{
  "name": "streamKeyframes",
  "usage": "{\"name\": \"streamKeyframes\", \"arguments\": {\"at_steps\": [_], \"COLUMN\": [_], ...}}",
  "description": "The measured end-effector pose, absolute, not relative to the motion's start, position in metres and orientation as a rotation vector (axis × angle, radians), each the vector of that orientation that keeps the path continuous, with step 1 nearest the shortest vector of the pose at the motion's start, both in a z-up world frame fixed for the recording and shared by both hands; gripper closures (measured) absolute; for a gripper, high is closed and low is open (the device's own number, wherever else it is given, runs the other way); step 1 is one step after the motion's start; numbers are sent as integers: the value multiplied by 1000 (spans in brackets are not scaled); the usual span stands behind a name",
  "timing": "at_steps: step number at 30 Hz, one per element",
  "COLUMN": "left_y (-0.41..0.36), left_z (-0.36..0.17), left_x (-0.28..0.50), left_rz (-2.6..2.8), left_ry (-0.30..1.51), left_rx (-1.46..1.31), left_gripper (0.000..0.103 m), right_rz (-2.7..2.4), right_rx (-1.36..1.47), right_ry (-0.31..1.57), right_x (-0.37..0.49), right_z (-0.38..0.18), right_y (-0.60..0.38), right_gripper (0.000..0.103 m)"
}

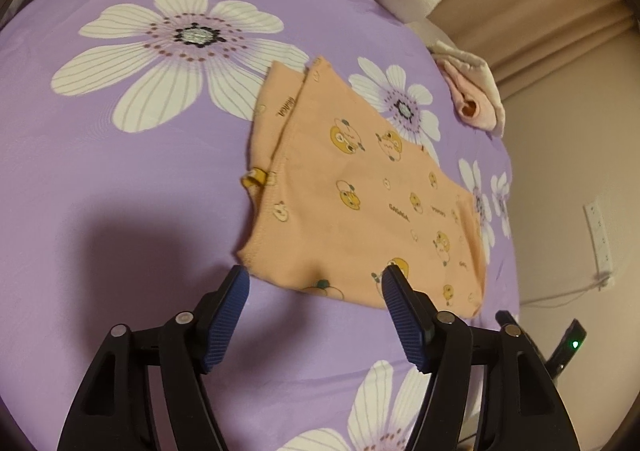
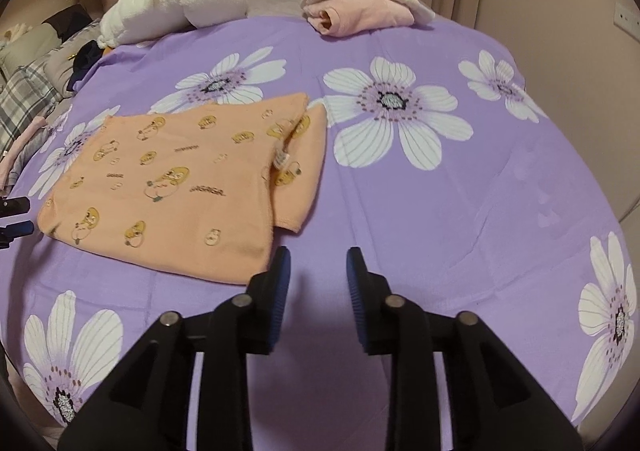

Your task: Fold small clothes

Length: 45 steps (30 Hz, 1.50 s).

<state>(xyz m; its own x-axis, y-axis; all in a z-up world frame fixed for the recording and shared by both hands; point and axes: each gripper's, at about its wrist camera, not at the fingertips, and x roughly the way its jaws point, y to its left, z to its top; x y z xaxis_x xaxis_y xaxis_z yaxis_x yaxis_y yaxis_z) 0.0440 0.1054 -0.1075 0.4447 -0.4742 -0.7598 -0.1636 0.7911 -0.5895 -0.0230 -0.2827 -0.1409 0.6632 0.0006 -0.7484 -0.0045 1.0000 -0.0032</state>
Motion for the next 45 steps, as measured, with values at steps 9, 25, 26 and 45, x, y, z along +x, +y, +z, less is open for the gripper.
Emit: {"name": "streamKeyframes", "arguments": {"at_steps": [9,25,26,45], "left_y": [118,147,149,145], "left_z": [-117,-128,-129,-149], "left_x": [38,33,33,85], "left_rz": [-215,-207,-204,-352], "left_ry": [1120,1102,1105,1110], "left_rx": [-750,-864,-869,-929], "left_gripper": [29,23,23,19], "right_rz": [27,110,117,324], "right_rx": [-39,-37,-35,158], "right_ry": [802,813,817,918], "right_x": [-32,-27,-26,11], "right_z": [-120,-111,-112,-135], "right_y": [-264,-229,-226,-180], "right_gripper": [52,45,44,39]}}
